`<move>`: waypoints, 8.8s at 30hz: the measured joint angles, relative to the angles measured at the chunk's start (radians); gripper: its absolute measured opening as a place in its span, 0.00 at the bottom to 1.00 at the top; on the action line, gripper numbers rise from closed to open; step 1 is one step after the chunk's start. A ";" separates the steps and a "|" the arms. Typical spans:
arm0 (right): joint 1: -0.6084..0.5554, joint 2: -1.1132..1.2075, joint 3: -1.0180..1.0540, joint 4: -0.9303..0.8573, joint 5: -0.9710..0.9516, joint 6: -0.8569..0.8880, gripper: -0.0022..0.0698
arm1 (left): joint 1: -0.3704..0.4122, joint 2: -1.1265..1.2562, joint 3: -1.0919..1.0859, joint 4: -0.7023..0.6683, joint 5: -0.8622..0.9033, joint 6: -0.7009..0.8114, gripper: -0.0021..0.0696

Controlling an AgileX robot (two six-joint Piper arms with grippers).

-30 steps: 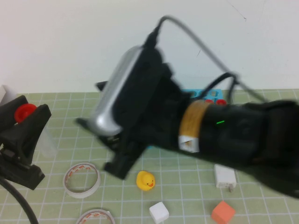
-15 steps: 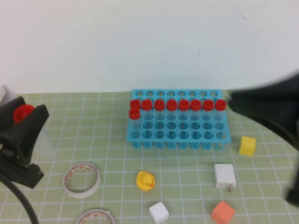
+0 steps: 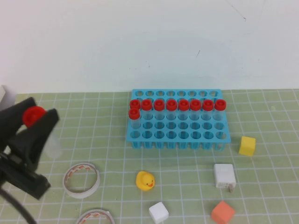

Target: Place the test tubes

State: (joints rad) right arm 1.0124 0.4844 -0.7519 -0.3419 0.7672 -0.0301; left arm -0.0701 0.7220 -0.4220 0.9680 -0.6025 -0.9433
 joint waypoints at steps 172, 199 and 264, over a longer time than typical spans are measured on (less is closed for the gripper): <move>0.000 -0.347 0.171 -0.190 0.112 0.142 0.03 | -0.228 0.961 -0.815 -0.343 -0.212 0.595 0.45; 0.000 -0.347 0.171 -0.190 0.112 0.142 0.03 | -0.228 -0.151 -0.316 -0.169 0.670 0.460 0.03; 0.000 -0.347 0.171 -0.190 0.114 0.142 0.03 | -0.228 -0.625 0.145 -0.162 0.800 0.365 0.03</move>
State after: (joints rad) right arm 1.0124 0.1376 -0.5812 -0.5320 0.8812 0.1115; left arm -0.2985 0.0969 -0.2770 0.8056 0.1970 -0.5788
